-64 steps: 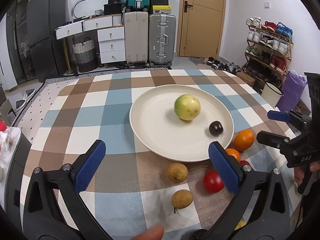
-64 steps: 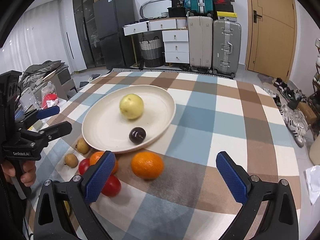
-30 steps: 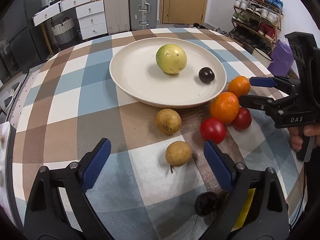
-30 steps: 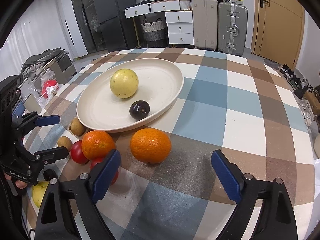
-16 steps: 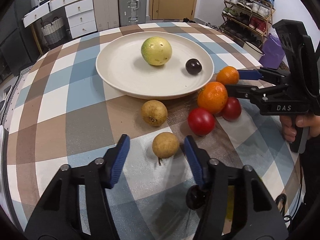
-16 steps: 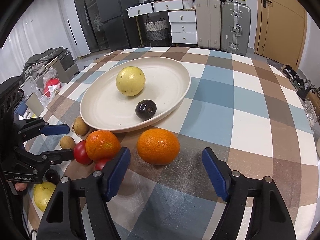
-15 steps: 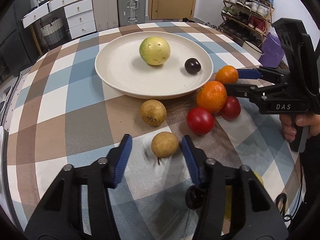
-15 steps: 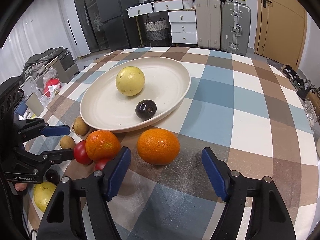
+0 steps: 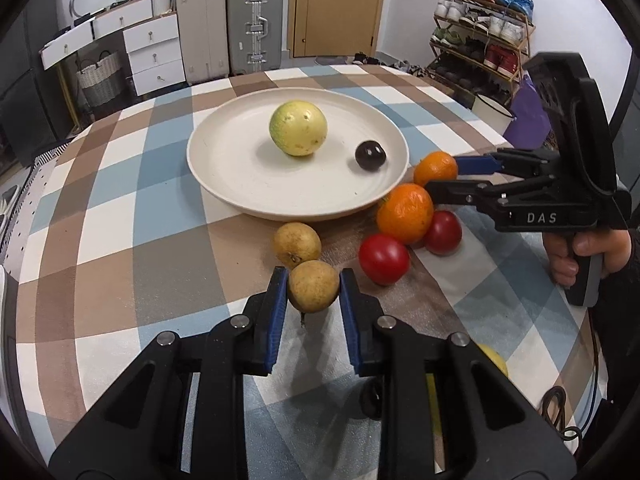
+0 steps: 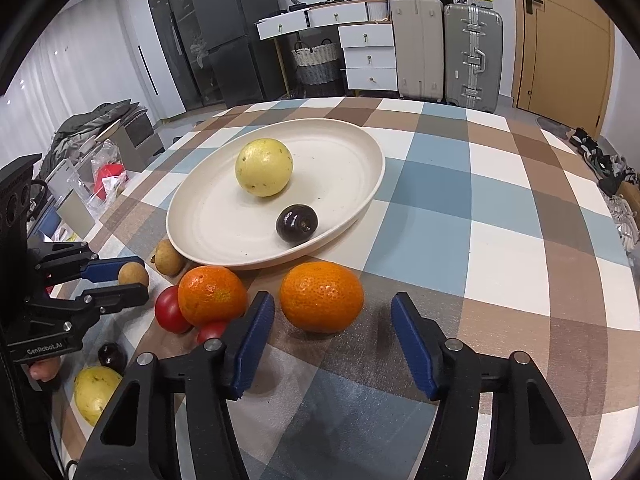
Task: Organize fruits
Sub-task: 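Grasp a small brown pear with the left tool while the right tool grasps an orange, then lower the brown pear into the plate while the right tool releases the orange there, then withdraw both open tools from the plate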
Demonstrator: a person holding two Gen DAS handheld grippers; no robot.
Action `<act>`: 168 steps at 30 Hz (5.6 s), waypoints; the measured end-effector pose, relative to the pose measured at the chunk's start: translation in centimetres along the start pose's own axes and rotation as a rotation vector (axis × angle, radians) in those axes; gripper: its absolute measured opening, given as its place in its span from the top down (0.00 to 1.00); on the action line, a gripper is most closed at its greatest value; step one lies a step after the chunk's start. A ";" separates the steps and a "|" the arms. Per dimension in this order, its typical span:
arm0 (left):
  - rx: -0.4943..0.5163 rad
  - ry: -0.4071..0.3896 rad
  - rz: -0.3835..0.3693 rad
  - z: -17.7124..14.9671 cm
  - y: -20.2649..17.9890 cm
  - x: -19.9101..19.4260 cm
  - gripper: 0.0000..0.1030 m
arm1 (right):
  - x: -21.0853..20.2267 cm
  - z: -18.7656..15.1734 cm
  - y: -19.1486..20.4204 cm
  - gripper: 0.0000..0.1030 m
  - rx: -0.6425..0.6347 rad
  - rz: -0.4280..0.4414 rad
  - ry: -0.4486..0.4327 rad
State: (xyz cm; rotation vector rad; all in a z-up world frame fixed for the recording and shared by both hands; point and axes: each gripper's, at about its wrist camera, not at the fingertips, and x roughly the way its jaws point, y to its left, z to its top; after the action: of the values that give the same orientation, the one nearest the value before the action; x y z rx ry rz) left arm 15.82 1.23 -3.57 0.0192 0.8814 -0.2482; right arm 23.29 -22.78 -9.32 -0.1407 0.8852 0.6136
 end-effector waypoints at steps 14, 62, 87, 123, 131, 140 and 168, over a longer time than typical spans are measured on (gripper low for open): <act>-0.088 -0.074 0.009 0.6 1.2 -0.9 0.78 | -0.2 0.1 0.6 0.60 -0.014 0.007 -0.014; -0.159 -0.245 0.212 4.9 1.6 -3.3 0.78 | -5.5 3.8 2.3 0.60 -0.041 0.034 -0.189; -0.194 -0.225 0.211 6.6 3.5 1.2 0.78 | -0.7 5.4 4.0 0.60 -0.046 0.061 -0.141; -0.193 -0.271 0.242 5.0 3.6 -0.2 0.00 | -2.2 3.9 3.0 0.05 -0.026 -0.001 -0.188; -0.158 -0.276 0.276 3.0 2.8 -2.0 0.00 | -3.4 2.0 2.9 0.00 -0.054 -0.012 -0.131; -0.149 -0.240 0.310 1.2 2.4 -2.2 0.00 | -3.5 0.7 3.8 0.00 -0.070 0.025 -0.087; -0.156 -0.166 0.254 1.1 2.7 -0.4 0.00 | -0.7 -0.6 5.6 0.00 -0.142 0.052 0.026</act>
State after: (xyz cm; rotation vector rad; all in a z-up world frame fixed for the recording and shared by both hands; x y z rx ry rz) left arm 16.98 3.83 -2.79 -0.0336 0.7222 0.0563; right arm 19.42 -18.74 -8.40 -0.2552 0.8725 0.7248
